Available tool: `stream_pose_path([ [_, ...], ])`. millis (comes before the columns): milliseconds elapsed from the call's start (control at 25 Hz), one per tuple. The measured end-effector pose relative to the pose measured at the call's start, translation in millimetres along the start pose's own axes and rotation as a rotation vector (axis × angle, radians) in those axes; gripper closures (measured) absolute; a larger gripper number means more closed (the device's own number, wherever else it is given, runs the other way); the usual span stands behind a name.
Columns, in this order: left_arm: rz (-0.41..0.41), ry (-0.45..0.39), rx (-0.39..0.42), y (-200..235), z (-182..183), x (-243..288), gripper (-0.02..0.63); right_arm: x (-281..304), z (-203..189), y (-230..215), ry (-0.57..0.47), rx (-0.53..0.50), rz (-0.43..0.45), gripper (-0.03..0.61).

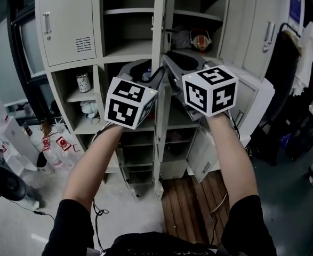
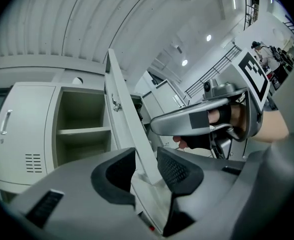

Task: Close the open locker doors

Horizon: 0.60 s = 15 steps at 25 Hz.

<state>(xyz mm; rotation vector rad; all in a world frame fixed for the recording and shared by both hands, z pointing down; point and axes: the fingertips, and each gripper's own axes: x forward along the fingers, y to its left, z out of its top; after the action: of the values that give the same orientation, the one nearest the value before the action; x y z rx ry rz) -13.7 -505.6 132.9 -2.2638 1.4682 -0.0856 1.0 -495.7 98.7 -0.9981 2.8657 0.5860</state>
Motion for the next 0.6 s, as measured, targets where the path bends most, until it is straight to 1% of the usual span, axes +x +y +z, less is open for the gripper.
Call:
stream_pose_path([
  [160, 0.006, 0.034, -0.043, 8.3, -4.3, -2.7, 0.477, 4.6, 17.2, -4.8, -0.035, 0.006, 0.059, 0.543],
  [320, 0.006, 0.076, -0.133, 24.1, -10.3, -7.2, 0.492, 19.9, 41.7, -11.8, -0.065, 0.0, 0.12, 0.543],
  [440, 0.015, 0.12, -0.14, 39.2, -15.8, -12.9, 0.494, 35.9, 64.4, -13.0, -0.096, 0.019, 0.174, 0.543],
  [600, -0.006, 0.177, -0.148, 52.2, -21.5, -16.8, 0.495, 60.5, 87.1, -7.2, -0.103, 0.005, 0.233, 0.543],
])
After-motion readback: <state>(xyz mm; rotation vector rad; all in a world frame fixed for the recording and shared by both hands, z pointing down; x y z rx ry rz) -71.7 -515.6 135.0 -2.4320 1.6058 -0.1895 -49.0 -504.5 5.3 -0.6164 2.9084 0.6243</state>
